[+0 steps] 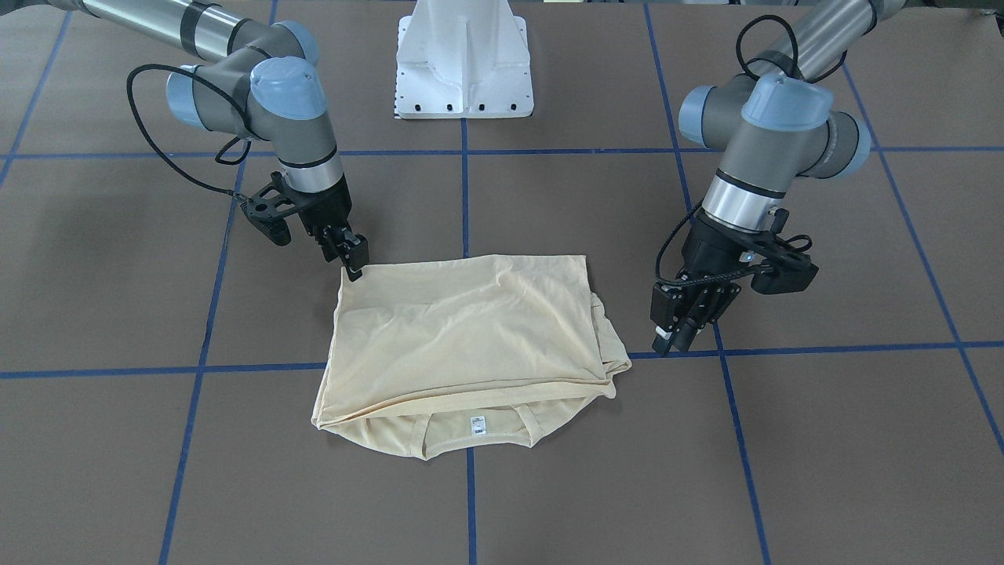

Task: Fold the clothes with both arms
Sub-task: 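Move the right gripper to the folded shirt's side edge and grasp it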

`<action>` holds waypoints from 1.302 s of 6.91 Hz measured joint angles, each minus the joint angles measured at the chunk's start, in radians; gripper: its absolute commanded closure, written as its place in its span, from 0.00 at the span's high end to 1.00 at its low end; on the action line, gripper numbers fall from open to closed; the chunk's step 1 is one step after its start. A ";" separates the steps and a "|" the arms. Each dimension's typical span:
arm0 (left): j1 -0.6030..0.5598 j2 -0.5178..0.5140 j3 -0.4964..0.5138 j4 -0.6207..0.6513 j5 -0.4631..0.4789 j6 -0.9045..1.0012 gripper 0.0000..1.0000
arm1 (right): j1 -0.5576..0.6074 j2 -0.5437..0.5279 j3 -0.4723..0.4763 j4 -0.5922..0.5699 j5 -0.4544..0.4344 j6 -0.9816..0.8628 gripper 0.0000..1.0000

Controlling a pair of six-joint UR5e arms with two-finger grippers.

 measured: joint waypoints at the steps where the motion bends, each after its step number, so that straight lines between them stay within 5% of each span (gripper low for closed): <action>1: 0.000 0.002 0.000 0.000 0.001 0.001 0.45 | 0.001 0.014 -0.012 -0.001 -0.003 0.001 0.01; 6: 0.001 0.006 0.001 0.000 0.001 0.001 0.45 | 0.016 0.025 -0.003 -0.010 0.005 -0.003 0.00; 7: 0.002 0.006 0.001 0.000 0.000 0.001 0.45 | 0.022 0.010 0.029 -0.023 0.007 -0.004 0.00; 9: 0.003 0.005 -0.011 0.000 -0.009 0.000 0.45 | -0.001 -0.060 0.236 -0.193 0.009 0.001 0.00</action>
